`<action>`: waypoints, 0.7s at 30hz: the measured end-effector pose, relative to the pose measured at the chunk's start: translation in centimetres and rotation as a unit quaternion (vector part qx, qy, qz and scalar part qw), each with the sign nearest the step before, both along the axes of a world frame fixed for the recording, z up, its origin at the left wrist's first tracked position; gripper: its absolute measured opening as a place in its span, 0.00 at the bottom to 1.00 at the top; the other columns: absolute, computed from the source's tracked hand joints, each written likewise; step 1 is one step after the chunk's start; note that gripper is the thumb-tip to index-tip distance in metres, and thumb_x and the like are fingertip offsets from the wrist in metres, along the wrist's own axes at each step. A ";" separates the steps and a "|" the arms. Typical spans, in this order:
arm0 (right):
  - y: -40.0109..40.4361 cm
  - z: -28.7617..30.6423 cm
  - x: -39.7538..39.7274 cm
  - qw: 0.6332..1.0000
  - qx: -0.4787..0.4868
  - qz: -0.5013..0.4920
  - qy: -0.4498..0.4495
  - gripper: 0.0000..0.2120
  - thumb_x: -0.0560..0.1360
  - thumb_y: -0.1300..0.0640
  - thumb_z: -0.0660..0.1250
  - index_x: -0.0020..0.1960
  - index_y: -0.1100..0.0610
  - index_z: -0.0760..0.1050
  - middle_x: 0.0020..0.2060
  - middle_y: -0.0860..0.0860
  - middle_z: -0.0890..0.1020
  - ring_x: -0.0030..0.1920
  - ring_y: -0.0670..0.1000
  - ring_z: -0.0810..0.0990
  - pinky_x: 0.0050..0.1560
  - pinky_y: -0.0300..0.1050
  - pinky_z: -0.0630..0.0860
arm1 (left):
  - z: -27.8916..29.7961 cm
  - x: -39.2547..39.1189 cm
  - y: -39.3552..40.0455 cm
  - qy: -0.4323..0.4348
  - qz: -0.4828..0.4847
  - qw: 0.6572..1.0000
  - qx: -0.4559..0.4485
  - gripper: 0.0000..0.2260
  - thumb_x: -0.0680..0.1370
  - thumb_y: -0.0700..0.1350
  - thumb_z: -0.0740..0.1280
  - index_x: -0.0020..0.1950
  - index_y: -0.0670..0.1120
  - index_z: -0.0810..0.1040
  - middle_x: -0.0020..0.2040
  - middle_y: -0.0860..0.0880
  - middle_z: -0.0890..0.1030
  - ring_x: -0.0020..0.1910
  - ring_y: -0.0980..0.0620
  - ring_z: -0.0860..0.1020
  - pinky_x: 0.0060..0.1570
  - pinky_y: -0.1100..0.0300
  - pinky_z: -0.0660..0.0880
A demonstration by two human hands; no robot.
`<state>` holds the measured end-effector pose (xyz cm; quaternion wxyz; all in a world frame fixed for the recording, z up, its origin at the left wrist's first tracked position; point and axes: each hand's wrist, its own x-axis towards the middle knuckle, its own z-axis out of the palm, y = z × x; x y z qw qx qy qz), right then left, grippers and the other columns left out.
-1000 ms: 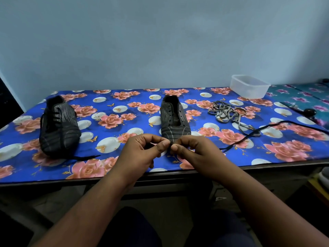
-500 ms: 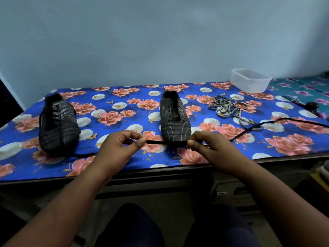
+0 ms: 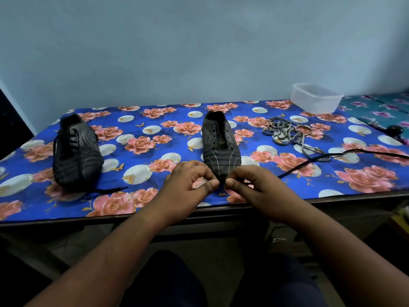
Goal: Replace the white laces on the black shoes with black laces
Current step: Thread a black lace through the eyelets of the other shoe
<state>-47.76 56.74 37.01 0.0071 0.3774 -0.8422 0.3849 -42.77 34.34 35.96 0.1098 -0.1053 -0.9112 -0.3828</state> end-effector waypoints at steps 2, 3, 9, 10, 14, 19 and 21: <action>0.7 -0.2 -0.3 1.000 0.007 -0.008 0.001 0.08 0.82 0.50 0.66 0.44 0.49 0.78 0.40 0.45 0.81 0.45 0.46 0.79 0.47 0.54 0.77 | -0.1 0.1 -0.7 0.019 0.016 1.000 -0.006 0.13 0.74 0.66 0.61 0.47 0.60 0.79 0.52 0.60 0.78 0.61 0.54 0.73 0.63 0.45 0.70; 1.1 -0.2 -0.4 1.000 0.006 -0.012 0.000 0.08 0.82 0.51 0.66 0.44 0.49 0.78 0.39 0.45 0.80 0.44 0.47 0.79 0.47 0.54 0.77 | -0.1 0.1 -1.3 0.031 0.027 0.999 -0.008 0.14 0.74 0.66 0.61 0.45 0.59 0.79 0.51 0.59 0.78 0.60 0.54 0.73 0.63 0.46 0.70; 3.5 -0.1 -1.2 0.999 0.002 -0.046 -0.016 0.07 0.81 0.51 0.66 0.45 0.48 0.80 0.41 0.43 0.83 0.46 0.44 0.80 0.48 0.47 0.76 | 0.0 0.2 -5.8 0.005 0.106 0.994 -0.030 0.10 0.75 0.65 0.65 0.45 0.61 0.78 0.53 0.62 0.78 0.61 0.55 0.71 0.65 0.45 0.69; 3.6 -0.1 -1.3 0.999 0.003 -0.051 -0.016 0.07 0.81 0.51 0.66 0.45 0.48 0.80 0.41 0.44 0.83 0.46 0.44 0.80 0.48 0.47 0.76 | 0.0 0.3 -6.2 -0.004 0.112 0.993 -0.035 0.06 0.77 0.62 0.67 0.46 0.62 0.78 0.54 0.63 0.77 0.62 0.55 0.70 0.66 0.43 0.68; 2.7 -0.4 -1.0 0.999 0.003 -0.043 -0.020 0.08 0.82 0.52 0.66 0.45 0.48 0.79 0.40 0.43 0.82 0.45 0.44 0.80 0.45 0.43 0.75 | 0.1 0.5 -5.0 -0.005 0.116 0.991 -0.067 0.19 0.71 0.72 0.60 0.53 0.64 0.80 0.60 0.62 0.76 0.67 0.55 0.68 0.68 0.44 0.66; 0.6 -0.4 -0.3 1.000 0.010 -0.020 0.005 0.09 0.82 0.52 0.66 0.43 0.48 0.78 0.39 0.42 0.80 0.43 0.44 0.78 0.44 0.43 0.73 | 0.2 0.4 -0.9 0.021 0.045 0.995 -0.086 0.22 0.74 0.71 0.56 0.61 0.65 0.79 0.65 0.62 0.73 0.70 0.58 0.65 0.69 0.48 0.61; 0.0 -0.3 0.0 1.000 0.007 -0.012 0.006 0.08 0.82 0.51 0.67 0.45 0.50 0.79 0.40 0.43 0.81 0.44 0.44 0.79 0.44 0.44 0.74 | 0.3 0.2 0.5 0.014 0.018 0.997 -0.080 0.18 0.75 0.68 0.58 0.57 0.65 0.80 0.64 0.64 0.73 0.68 0.60 0.65 0.68 0.48 0.60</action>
